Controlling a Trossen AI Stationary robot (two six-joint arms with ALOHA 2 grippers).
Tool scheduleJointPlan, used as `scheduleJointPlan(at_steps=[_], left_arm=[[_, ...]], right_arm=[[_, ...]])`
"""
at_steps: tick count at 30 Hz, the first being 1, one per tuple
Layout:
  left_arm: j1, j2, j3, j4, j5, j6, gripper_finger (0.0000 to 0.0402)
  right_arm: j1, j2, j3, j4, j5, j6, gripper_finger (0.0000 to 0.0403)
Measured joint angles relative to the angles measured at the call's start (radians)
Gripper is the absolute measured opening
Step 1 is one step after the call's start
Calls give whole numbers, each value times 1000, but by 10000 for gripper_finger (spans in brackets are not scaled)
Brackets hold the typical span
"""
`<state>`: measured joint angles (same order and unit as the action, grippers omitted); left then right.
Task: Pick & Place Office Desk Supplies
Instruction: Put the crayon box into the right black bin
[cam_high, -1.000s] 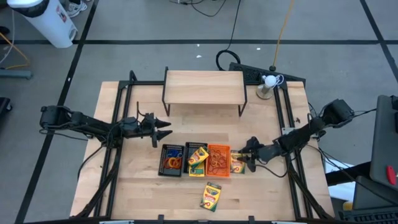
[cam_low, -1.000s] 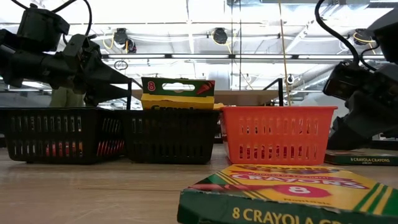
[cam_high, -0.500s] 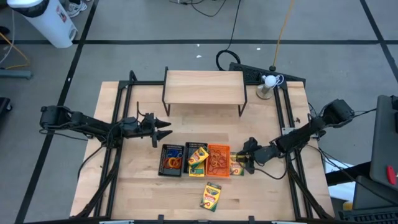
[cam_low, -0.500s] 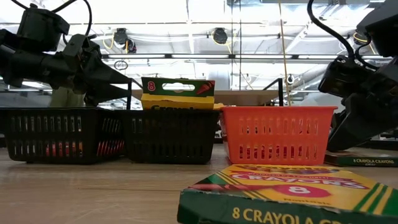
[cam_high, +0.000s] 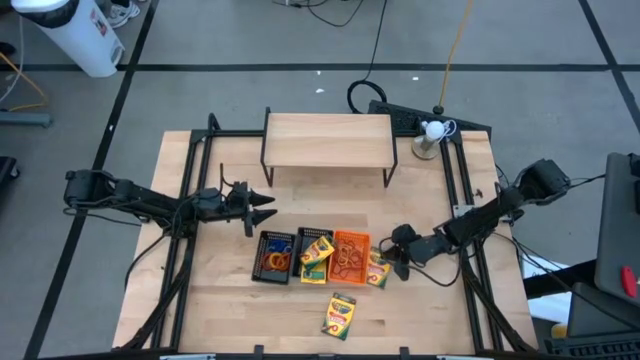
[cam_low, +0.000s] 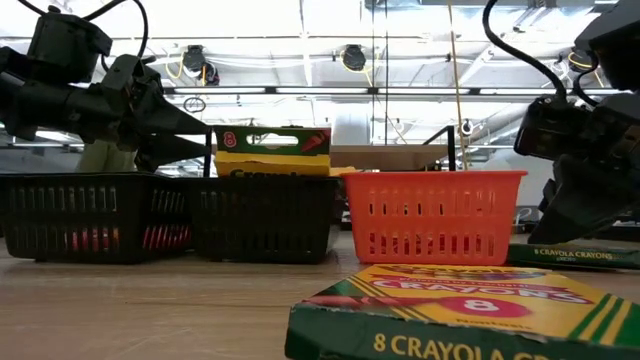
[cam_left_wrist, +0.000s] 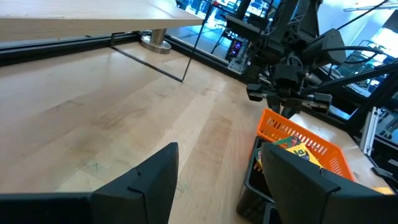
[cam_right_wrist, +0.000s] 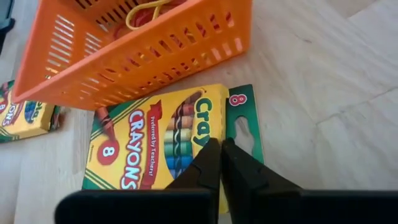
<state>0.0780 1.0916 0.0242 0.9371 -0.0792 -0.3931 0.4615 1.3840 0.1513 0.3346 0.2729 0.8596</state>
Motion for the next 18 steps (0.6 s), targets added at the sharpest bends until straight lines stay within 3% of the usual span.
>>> scheduleJointPlan(at_steps=[10, 18], left_arm=[[0, 0, 0, -1, -1, -1, 230], [0, 0, 0, -1, -1, -5, 230]], right_arm=[[-3, -82, -2, 78, 66, -64, 0], [-4, -244, -4, 51, 121, -140, 1]])
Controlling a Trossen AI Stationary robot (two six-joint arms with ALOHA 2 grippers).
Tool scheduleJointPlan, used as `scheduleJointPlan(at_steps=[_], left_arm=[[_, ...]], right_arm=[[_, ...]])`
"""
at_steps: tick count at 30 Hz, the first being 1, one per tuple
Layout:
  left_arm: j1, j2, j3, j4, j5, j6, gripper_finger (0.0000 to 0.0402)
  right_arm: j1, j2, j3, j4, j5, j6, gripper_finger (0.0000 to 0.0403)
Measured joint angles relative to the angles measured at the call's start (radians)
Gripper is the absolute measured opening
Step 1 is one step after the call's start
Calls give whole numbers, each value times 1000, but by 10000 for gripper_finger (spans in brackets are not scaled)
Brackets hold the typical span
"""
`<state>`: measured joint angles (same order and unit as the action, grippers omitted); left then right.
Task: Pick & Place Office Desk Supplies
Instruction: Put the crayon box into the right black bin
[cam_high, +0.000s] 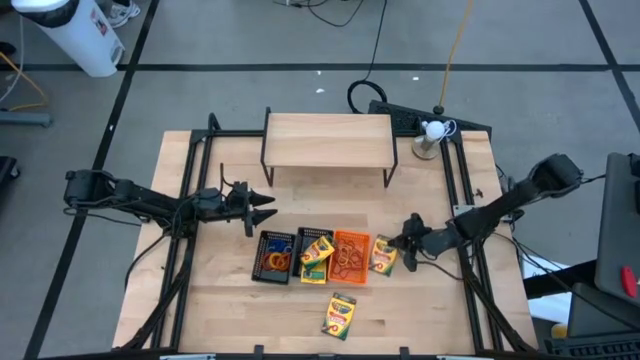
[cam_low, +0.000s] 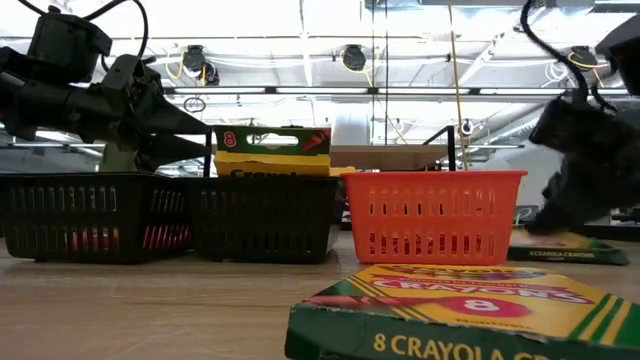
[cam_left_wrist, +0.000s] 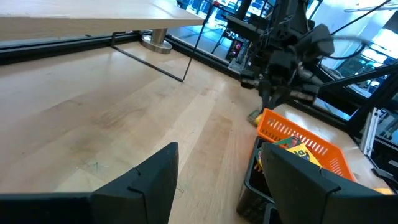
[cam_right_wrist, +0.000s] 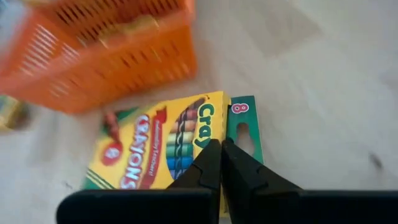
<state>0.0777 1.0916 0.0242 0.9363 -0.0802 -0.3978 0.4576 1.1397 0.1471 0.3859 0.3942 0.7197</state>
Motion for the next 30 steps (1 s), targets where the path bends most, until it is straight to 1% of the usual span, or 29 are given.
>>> scheduleJointPlan(at_steps=[2, 10, 18, 24, 30], left_arm=[[0, 0, 0, -1, 0, 0, 230], [0, 0, 0, 0, -3, 0, 230], [0, 0, 0, -1, -53, 0, 230], [0, 0, 0, -1, -53, 0, 230], [0, 0, 0, -1, -53, -2, 230]], right_arm=[[0, -48, 2, 11, 19, -24, 1], [0, -246, 5, 20, 26, -139, 1], [0, -414, 6, 23, 21, -232, 0], [0, -488, 7, 23, -6, -261, 0], [0, -503, 8, -6, -31, -236, 0]])
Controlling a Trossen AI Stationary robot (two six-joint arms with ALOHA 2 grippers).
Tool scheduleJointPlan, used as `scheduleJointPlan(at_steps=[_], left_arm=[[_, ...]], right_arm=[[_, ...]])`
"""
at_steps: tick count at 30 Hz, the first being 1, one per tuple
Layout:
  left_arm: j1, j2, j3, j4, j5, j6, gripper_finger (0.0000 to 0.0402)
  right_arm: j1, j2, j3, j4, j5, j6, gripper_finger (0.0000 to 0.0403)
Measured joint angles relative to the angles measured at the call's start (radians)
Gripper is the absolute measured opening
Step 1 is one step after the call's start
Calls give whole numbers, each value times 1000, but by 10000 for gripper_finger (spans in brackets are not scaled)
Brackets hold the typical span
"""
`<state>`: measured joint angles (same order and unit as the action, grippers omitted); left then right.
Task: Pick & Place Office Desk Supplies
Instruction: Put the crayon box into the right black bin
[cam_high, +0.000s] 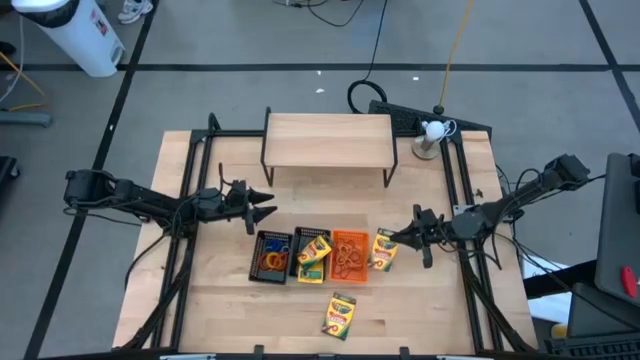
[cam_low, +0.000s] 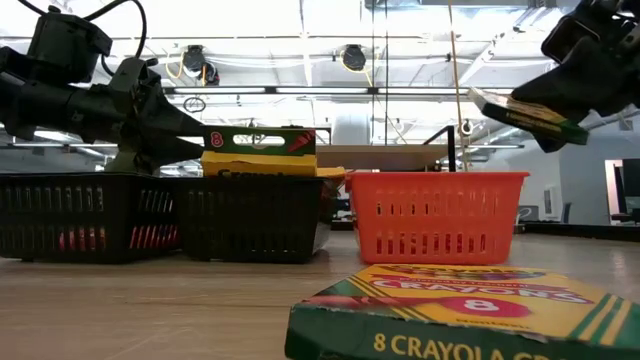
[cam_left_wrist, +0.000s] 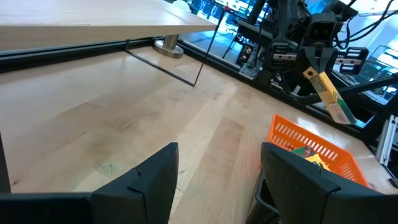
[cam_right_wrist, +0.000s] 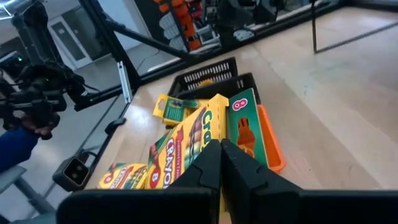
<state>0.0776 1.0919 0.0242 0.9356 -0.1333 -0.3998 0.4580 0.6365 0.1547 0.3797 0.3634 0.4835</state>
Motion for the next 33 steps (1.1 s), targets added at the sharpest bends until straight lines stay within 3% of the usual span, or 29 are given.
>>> scheduleJointPlan(at_steps=[7, 15, 19, 26, 33], left_arm=[[0, 0, 0, 0, 0, 3, 230], [0, 0, 0, 0, 0, 3, 230], [0, 0, 0, 0, 0, -6, 230], [0, 0, 0, -2, 2, -25, 230], [-2, 0, 0, -35, 3, -32, 230]], right_arm=[[-1, 11, 0, 38, 3, 7, 0], [-1, 193, 20, 247, -1, -27, 0], [-27, 327, 119, 253, -8, -34, 0], [-145, 590, 363, 252, -162, -111, 0], [-262, 799, 495, 267, -271, -75, 0]])
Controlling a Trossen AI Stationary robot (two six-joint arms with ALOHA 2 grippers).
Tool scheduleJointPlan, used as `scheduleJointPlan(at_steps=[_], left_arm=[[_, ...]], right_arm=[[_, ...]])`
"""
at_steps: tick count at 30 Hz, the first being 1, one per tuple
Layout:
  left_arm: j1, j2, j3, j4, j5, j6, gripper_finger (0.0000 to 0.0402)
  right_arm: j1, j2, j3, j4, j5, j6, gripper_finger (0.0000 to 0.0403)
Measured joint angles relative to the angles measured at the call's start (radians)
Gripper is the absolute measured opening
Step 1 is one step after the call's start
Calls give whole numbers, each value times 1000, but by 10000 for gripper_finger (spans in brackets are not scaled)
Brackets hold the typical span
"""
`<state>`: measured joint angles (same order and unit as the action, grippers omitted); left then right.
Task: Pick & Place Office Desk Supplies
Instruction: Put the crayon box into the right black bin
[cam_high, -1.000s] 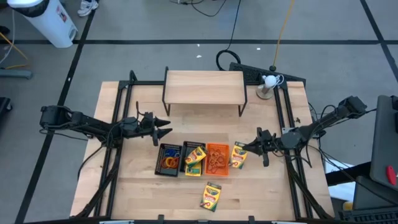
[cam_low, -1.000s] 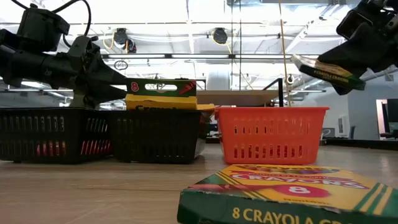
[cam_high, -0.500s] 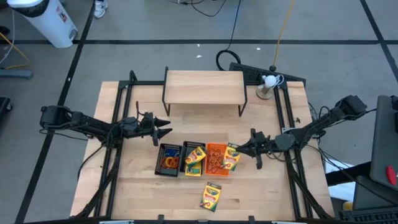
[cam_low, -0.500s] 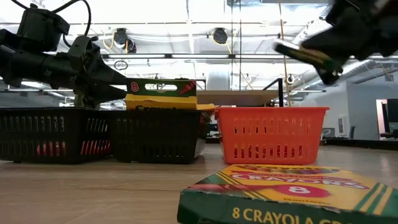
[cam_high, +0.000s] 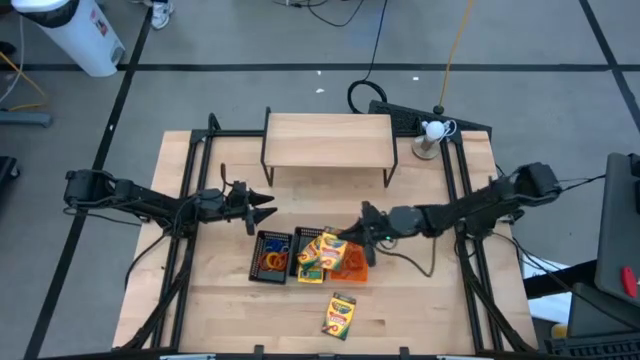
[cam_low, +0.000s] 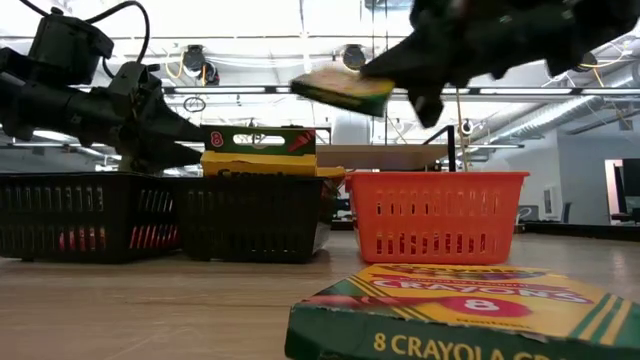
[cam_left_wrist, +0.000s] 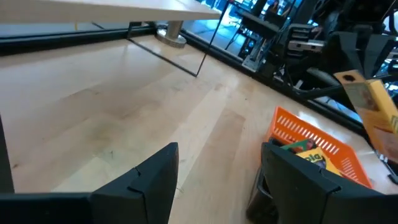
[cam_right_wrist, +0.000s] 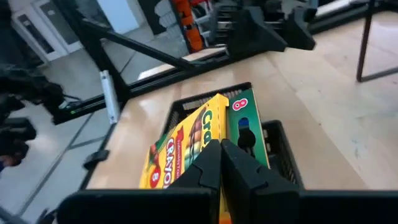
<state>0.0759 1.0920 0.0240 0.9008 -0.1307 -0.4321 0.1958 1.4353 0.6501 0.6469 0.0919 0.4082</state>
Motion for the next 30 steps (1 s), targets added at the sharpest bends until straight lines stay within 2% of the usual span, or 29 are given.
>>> scheduleJointPlan(at_steps=[5, 10, 16, 21, 25, 30], left_arm=[[0, 0, 0, -47, 2, -27, 230], [0, 0, 0, -83, 2, -63, 230], [0, 0, 0, -84, 36, -73, 230], [0, 0, 0, -76, 48, -71, 230], [0, 0, 0, -75, 90, -75, 230], [0, 0, 0, -75, 107, -94, 230]], right_arm=[[-44, 119, 60, 109, -90, 61, 0], [-53, 204, 135, 108, -146, 94, 0], [-53, 282, 204, 97, -173, 103, 0], [-53, 301, 208, 93, -173, 102, 4], [-53, 287, 208, 71, -173, 99, 29], [-53, 274, 208, 84, -175, 96, 89]])
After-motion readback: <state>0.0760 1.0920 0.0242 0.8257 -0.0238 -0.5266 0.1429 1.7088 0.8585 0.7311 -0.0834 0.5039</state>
